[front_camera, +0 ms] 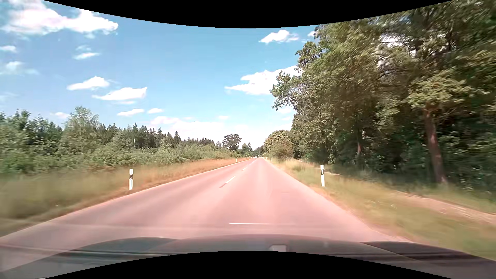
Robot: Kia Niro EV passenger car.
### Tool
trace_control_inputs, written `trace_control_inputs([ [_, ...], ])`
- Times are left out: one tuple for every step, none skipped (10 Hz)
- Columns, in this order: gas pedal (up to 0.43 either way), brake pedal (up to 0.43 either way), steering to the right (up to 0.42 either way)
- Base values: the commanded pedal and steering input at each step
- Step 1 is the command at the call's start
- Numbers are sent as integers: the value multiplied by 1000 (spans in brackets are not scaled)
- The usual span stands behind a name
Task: Follow the waypoints while adhering to traffic rules and regulations
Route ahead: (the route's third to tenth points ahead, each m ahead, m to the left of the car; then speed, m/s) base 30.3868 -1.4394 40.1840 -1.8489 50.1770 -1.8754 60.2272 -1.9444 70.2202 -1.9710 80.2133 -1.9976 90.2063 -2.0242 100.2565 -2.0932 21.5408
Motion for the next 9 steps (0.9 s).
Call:
trace_control_inputs([
  [260, 0, -1],
  [260, 0, 0],
  [260, 0, 0],
  [260, 0, 1],
  [260, 0, 1],
  [248, 0, 1],
  [240, 0, 1],
  [240, 0, 1],
  [240, 0, 1],
])
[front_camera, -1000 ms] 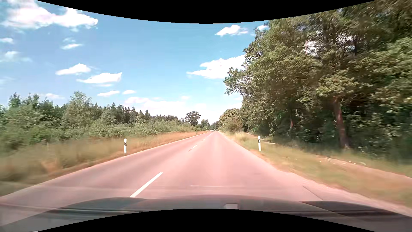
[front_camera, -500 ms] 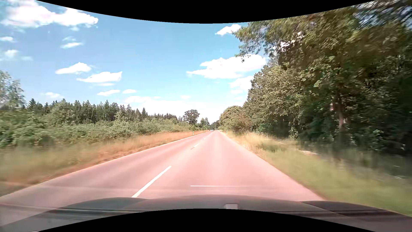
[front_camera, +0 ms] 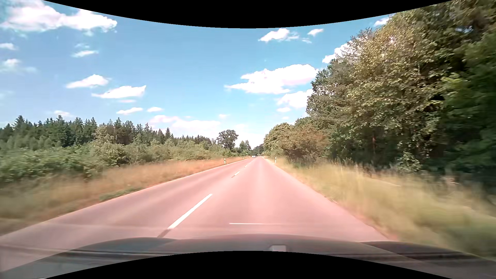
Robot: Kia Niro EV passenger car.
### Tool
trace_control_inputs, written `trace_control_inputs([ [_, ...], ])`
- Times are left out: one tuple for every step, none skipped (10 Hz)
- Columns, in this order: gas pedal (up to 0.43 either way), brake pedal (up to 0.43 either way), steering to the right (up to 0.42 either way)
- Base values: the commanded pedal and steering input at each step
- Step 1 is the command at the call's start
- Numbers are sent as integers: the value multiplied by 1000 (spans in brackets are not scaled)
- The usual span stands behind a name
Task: Follow the waypoints while adhering to traffic rules and regulations
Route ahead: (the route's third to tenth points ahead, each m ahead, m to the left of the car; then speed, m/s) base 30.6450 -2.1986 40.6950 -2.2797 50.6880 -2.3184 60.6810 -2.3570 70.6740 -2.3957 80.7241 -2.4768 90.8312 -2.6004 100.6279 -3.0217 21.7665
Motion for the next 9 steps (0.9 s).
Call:
trace_control_inputs([
  [228, 0, 1],
  [228, 0, 1],
  [228, 0, 1],
  [220, 0, 1],
  [220, 0, 1],
  [209, 0, 1],
  [209, 0, 0],
  [209, 0, 0],
  [209, 0, 0],
])
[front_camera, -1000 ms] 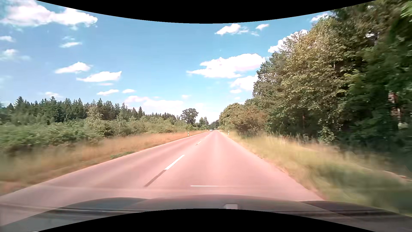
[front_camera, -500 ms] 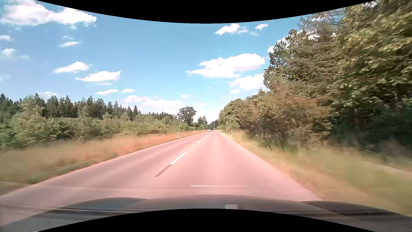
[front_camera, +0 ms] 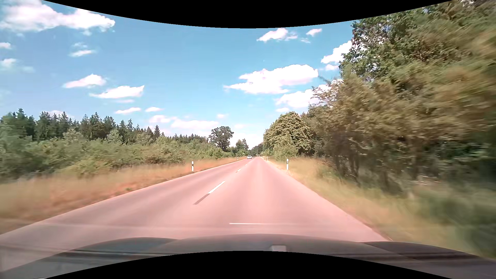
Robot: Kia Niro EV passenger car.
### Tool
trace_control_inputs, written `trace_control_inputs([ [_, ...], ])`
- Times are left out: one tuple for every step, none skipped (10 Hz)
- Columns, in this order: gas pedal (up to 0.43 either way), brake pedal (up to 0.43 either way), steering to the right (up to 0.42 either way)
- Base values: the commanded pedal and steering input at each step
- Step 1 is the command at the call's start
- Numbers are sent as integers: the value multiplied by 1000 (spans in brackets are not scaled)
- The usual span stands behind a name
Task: Follow the waypoints while adhering to traffic rules and regulations
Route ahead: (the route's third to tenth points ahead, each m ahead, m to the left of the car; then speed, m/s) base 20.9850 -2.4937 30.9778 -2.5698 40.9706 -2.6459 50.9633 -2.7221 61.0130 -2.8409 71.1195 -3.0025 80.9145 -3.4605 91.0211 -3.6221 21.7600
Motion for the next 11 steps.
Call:
trace_control_inputs([
  [209, 0, 0],
  [209, 0, 0],
  [209, 0, 0],
  [209, 0, 0],
  [209, 0, 0],
  [209, 0, 0],
  [209, 0, -1],
  [209, 0, -1],
  [209, 0, -1],
  [209, 0, -1],
  [209, 0, -1],
])
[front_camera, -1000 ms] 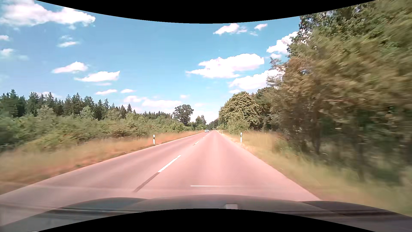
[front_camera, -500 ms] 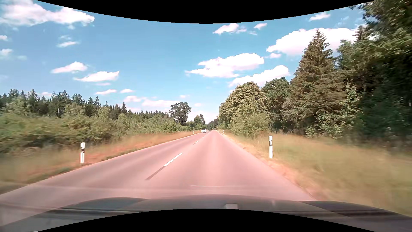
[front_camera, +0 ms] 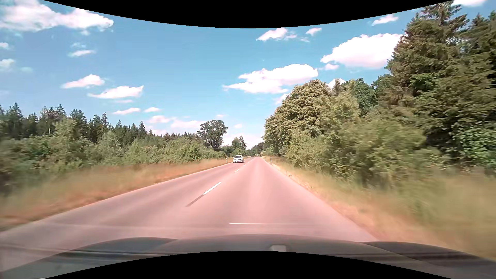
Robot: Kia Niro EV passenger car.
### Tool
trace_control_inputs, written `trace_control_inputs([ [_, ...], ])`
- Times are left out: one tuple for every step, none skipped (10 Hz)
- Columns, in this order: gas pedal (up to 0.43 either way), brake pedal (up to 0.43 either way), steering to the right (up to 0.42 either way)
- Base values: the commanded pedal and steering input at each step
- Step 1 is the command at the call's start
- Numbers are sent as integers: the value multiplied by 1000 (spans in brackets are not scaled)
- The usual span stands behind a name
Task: Follow the waypoints while adhering to traffic rules and regulations
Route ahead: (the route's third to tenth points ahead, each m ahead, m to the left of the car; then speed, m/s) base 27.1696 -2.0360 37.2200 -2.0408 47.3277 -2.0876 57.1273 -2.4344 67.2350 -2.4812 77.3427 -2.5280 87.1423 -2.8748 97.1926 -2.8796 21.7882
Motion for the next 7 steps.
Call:
trace_control_inputs([
  [209, 0, -1],
  [209, 0, -1],
  [209, 0, -1],
  [209, 0, -1],
  [209, 0, -1],
  [209, 0, -1],
  [209, 0, -1],
])
